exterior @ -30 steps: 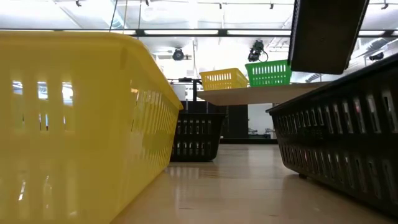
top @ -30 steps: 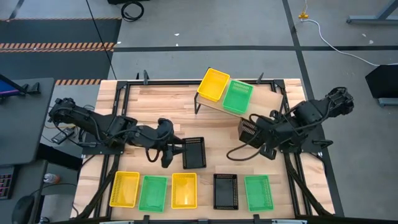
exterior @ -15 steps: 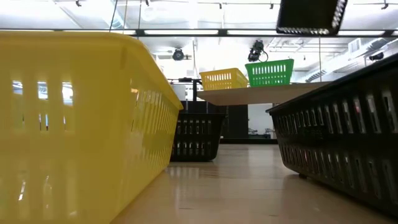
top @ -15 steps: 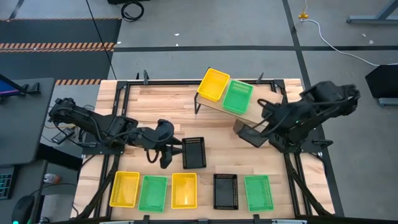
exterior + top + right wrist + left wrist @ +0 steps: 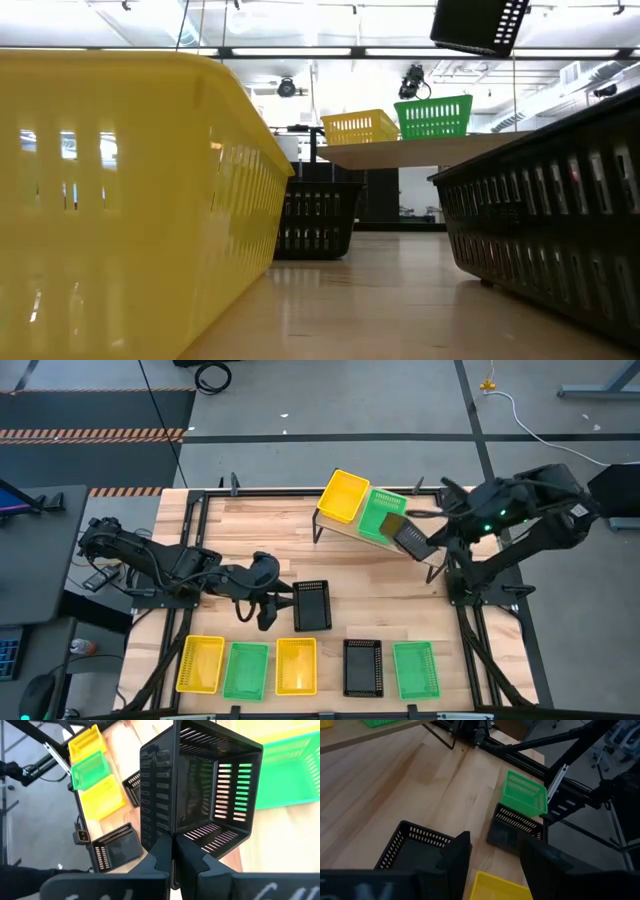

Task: Stack baskets on shelf by color
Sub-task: Put the top right black bin on the shelf

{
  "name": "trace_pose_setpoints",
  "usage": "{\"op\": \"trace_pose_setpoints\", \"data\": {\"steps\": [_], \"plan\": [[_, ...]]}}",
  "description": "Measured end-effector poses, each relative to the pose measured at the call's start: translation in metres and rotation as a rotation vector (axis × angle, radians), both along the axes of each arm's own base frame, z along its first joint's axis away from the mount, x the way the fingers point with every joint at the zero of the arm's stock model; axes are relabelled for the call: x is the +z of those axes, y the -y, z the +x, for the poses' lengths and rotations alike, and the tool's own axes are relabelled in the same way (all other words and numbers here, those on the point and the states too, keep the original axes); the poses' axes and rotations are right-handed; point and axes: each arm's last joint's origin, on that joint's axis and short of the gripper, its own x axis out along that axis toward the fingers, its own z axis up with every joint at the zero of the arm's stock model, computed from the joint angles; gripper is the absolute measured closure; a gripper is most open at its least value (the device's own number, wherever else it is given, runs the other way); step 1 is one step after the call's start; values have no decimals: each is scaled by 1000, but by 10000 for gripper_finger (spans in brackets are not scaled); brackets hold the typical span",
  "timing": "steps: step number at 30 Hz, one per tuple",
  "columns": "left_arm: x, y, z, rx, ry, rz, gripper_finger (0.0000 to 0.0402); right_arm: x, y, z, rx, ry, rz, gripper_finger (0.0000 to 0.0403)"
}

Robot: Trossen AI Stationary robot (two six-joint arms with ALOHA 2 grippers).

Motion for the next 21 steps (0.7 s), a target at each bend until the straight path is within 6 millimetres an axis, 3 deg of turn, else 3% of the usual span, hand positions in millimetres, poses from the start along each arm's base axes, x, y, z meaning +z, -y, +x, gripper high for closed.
{"op": "trace_pose_setpoints", "data": {"steps": [11, 21], "plan": [[0, 0, 0, 1, 0, 1, 230, 10, 18, -47, -108, 128, -64, 388], [0, -1, 0, 18, 4, 10, 230, 1, 25, -65, -144, 124, -175, 387]]}}
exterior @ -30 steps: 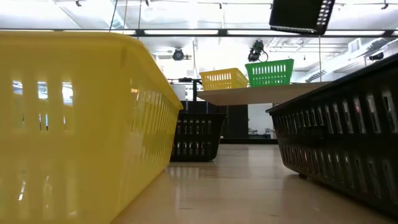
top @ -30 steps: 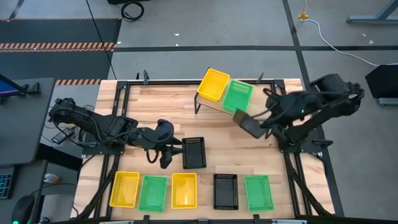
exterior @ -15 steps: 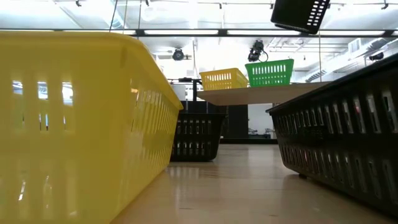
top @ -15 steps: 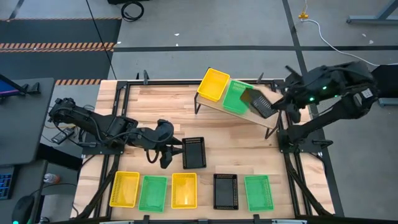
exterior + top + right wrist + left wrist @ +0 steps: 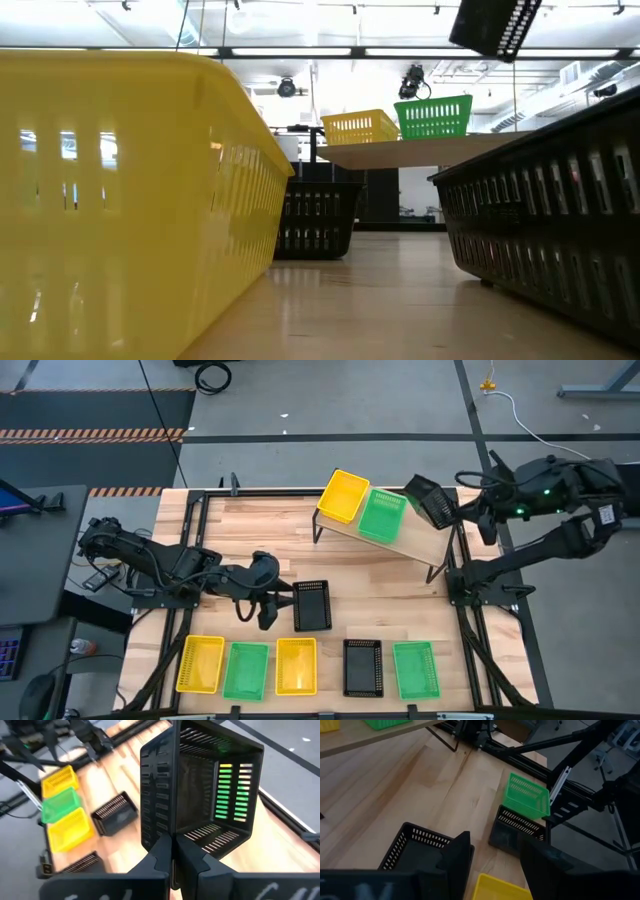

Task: Stack baskets on shelf by color
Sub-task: Put the top right black bin on the shelf

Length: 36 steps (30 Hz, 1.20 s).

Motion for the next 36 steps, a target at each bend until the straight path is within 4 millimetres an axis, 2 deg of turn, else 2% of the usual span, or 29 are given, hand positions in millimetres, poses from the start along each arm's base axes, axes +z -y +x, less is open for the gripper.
{"op": "trace_pose_setpoints", "data": {"steps": [8, 19, 36], "plan": [[0, -1, 0, 32, 4, -16, 230, -26, 2, -5, 3, -90, -40, 387], [0, -1, 0, 53, 7, -30, 230, -47, 4, -15, 21, -152, -100, 386], [0, -2, 0, 101, 18, -33, 230, -103, 9, -1, -13, -371, -90, 386]]}}
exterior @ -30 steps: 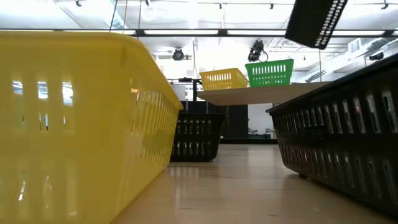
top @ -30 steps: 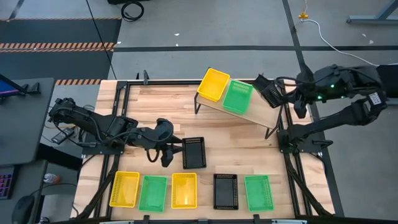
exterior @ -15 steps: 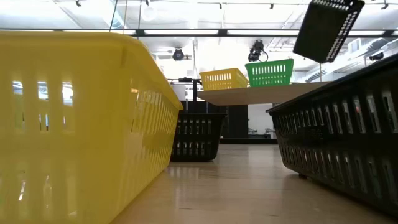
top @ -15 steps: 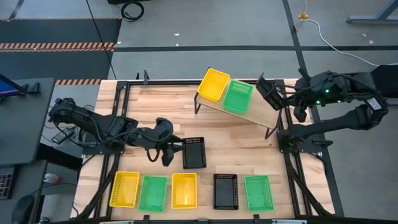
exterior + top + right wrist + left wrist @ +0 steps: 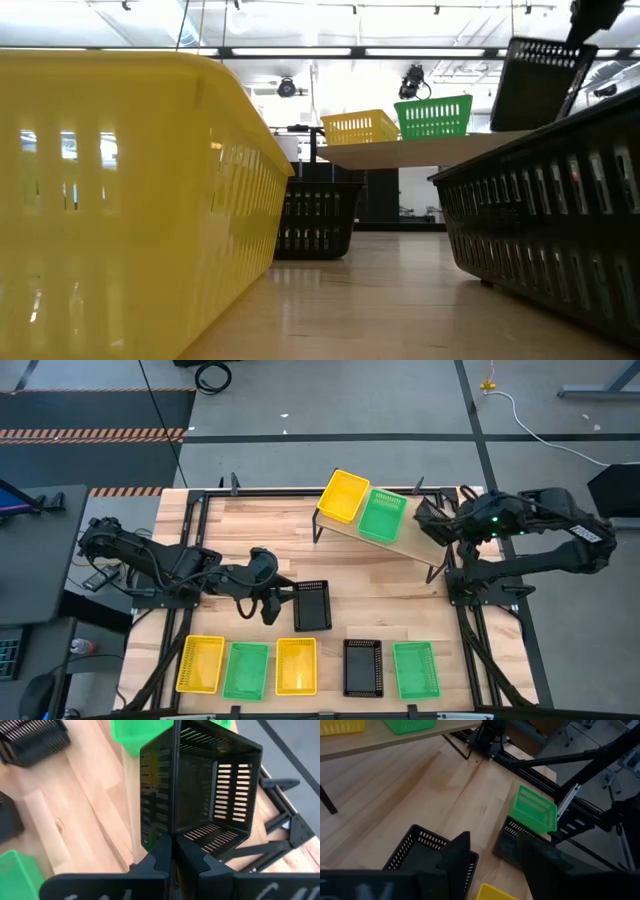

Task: Stack baskets on shelf by color
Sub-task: Put the top right black bin on the shelf

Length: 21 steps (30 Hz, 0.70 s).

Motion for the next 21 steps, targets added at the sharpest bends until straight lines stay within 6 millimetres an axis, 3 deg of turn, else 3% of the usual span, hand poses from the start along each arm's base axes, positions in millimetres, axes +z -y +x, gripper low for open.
{"op": "trace_pose_setpoints", "data": {"steps": [10, 21], "plan": [[0, 0, 0, 19, 5, -3, 230, -45, 1, 15, 3, -177, 81, 366], [0, 0, 0, 24, 6, -14, 230, -46, 1, 32, 36, -92, 162, 357]]}}
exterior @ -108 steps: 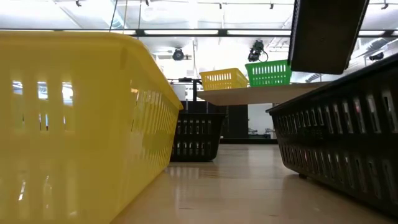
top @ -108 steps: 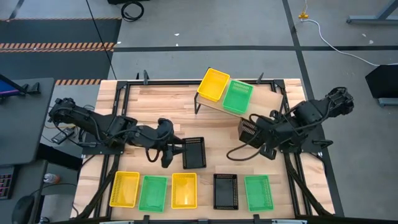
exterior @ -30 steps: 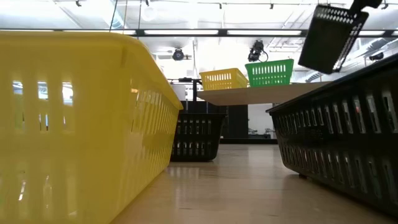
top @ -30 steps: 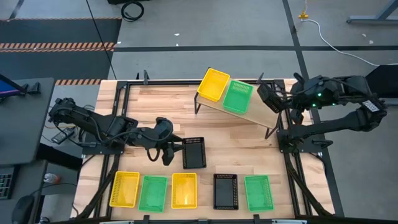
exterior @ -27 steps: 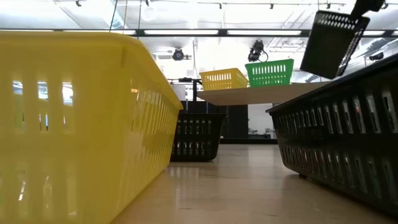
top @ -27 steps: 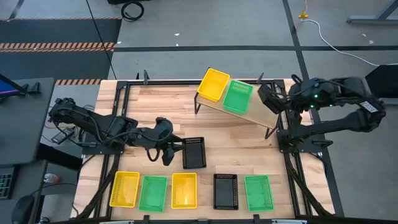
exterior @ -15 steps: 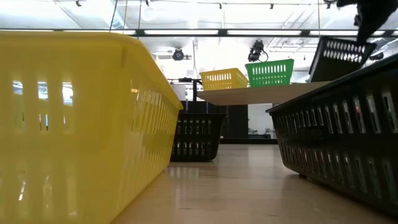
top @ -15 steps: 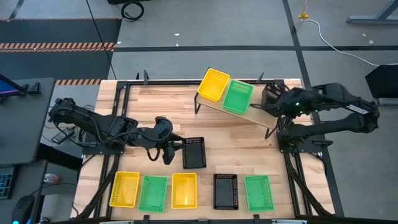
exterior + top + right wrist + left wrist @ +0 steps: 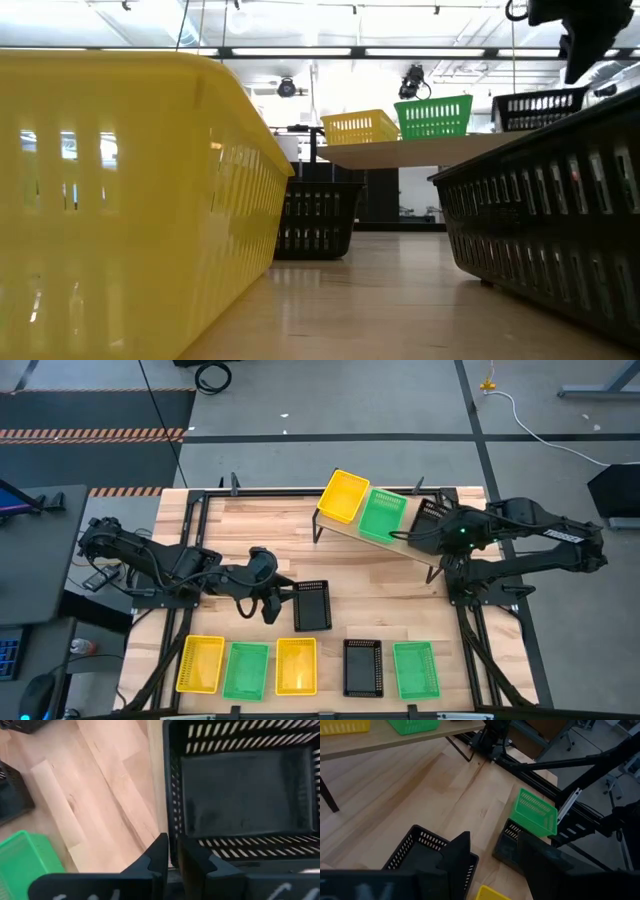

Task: Stack baskets on shelf by color
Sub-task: Put the top right black bin on the shelf

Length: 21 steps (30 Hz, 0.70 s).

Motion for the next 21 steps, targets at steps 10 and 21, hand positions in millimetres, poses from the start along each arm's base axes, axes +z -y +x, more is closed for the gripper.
{"op": "trace_pose_setpoints", "data": {"steps": [10, 21], "plan": [[0, 0, 0, 0, 0, 1, 230, 0, 0, 0, -3, 3, 4, 370], [0, 0, 0, -4, -1, 6, 230, 11, -4, -4, 8, 48, 132, 358]]}}
